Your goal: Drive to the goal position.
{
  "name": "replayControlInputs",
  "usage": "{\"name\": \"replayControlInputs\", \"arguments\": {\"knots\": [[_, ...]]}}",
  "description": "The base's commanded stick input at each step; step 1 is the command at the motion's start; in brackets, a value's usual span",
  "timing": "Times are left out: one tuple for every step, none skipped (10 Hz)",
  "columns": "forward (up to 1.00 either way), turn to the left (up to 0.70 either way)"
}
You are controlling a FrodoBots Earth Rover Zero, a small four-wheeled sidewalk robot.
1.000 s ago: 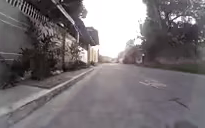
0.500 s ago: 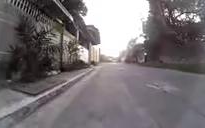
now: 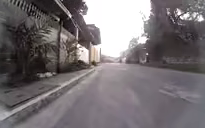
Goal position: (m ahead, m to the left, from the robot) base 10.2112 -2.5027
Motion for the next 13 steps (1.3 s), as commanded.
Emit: {"name": "replayControlInputs", "arguments": {"knots": [[1.00,0.00],[1.00,0.00],[1.00,0.00],[1.00,0.00],[1.00,0.00],[1.00,0.00],[1.00,0.00],[1.00,0.00],[1.00,0.00],[1.00,0.00],[1.00,-0.08],[1.00,-0.40],[1.00,-0.40]]}}
